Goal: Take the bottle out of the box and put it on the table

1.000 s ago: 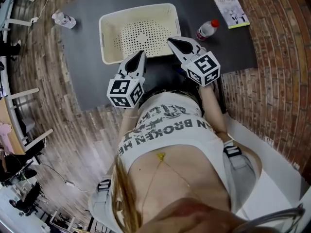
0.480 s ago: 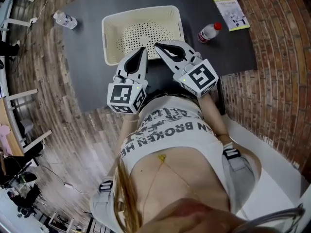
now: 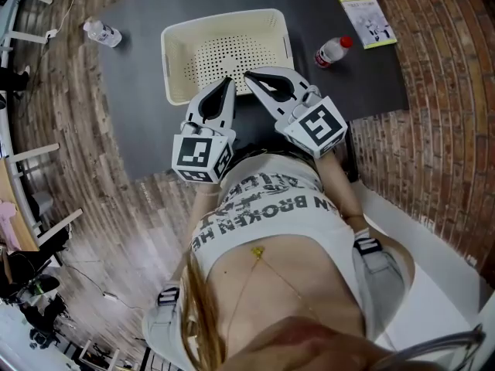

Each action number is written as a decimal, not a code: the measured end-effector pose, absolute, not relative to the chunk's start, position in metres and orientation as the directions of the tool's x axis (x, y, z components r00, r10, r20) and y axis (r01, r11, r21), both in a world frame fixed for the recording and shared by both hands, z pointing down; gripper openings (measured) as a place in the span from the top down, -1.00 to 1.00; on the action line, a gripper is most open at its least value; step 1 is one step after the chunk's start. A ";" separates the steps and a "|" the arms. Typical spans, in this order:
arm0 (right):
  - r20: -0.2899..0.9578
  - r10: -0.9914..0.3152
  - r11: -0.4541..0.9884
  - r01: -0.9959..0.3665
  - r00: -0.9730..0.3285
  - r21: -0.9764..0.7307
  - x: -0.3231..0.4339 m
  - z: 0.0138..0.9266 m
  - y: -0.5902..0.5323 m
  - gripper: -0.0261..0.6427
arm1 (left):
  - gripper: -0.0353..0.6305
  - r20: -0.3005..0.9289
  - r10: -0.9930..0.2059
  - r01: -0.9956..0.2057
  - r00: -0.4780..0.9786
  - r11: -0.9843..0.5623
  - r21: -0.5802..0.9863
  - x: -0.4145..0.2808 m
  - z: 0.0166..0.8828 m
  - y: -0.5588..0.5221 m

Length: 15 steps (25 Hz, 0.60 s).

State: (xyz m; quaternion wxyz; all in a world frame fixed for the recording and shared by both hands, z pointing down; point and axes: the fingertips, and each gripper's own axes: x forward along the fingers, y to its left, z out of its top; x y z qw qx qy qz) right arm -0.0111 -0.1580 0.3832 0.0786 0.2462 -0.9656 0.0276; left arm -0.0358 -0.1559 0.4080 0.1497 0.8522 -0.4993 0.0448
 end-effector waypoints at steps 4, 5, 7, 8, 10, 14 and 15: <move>0.175 -0.470 0.877 -0.480 -0.865 -0.021 -0.010 0.385 -0.157 0.90 | 0.88 0.235 -0.830 -0.860 0.506 -0.464 0.213 -0.033 0.410 -0.155; 0.181 -0.468 0.878 -0.479 -0.865 -0.020 -0.010 0.386 -0.156 0.90 | 0.88 0.236 -0.828 -0.859 0.508 -0.466 0.214 -0.032 0.410 -0.154; 0.196 -0.470 0.876 -0.483 -0.861 -0.018 -0.009 0.388 -0.155 0.90 | 0.88 0.236 -0.826 -0.857 0.511 -0.468 0.217 -0.031 0.410 -0.153; 0.201 -0.471 0.875 -0.484 -0.859 -0.018 -0.009 0.389 -0.155 0.90 | 0.88 0.236 -0.825 -0.856 0.513 -0.469 0.218 -0.030 0.410 -0.153; 0.208 -0.472 0.874 -0.486 -0.857 -0.020 -0.007 0.391 -0.155 0.90 | 0.88 0.238 -0.823 -0.854 0.515 -0.472 0.219 -0.029 0.411 -0.153; 0.212 -0.469 0.874 -0.485 -0.857 -0.027 -0.004 0.394 -0.154 0.90 | 0.88 0.244 -0.821 -0.854 0.516 -0.473 0.217 -0.025 0.413 -0.152; 0.212 -0.468 0.875 -0.484 -0.858 -0.026 -0.004 0.394 -0.153 0.90 | 0.88 0.245 -0.821 -0.854 0.516 -0.472 0.216 -0.025 0.413 -0.152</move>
